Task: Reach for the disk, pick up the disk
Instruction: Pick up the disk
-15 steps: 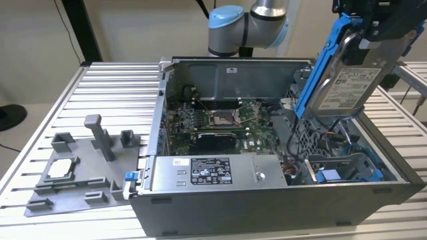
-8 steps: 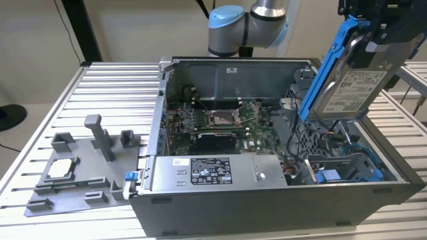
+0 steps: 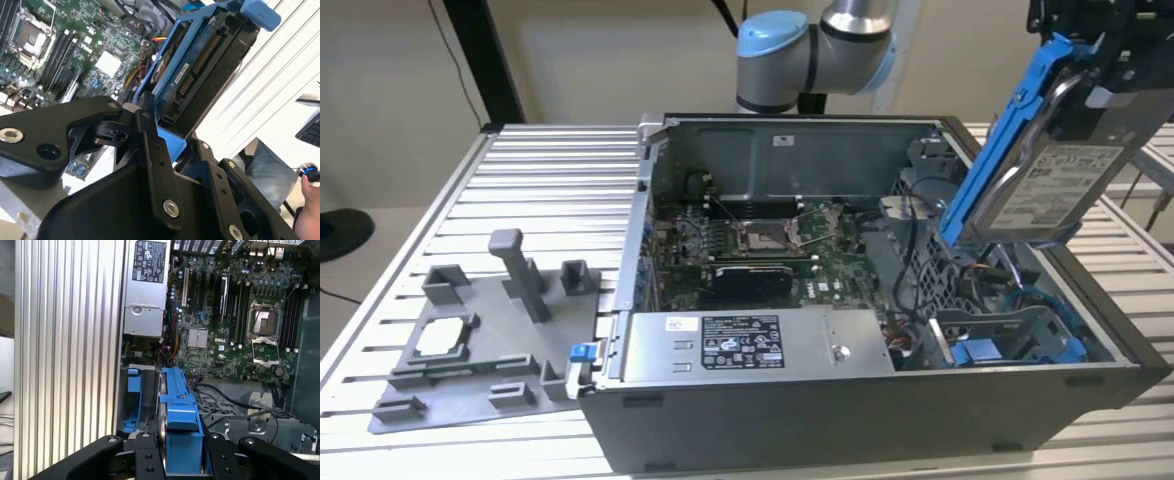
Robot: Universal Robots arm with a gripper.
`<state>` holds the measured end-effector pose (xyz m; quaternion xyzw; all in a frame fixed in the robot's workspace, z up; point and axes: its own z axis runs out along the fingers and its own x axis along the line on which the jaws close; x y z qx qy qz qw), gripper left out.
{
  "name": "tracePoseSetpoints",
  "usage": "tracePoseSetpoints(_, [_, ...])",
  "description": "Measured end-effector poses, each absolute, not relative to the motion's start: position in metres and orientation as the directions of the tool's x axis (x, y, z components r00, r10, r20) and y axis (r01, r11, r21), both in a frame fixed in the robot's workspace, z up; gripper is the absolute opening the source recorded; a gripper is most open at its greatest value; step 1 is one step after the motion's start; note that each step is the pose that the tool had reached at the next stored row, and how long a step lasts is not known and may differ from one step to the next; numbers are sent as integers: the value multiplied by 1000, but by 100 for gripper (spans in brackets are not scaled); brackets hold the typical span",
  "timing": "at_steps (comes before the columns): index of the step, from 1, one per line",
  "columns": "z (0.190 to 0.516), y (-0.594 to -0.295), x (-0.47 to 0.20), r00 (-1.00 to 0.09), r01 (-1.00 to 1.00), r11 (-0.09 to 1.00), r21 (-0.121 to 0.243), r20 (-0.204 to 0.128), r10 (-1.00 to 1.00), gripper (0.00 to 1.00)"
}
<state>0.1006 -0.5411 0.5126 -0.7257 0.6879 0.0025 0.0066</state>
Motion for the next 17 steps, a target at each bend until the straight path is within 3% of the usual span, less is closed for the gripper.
tracePoseSetpoints(17, [513, -562, 118, 49, -999, -49, 3, -14, -999, 0])
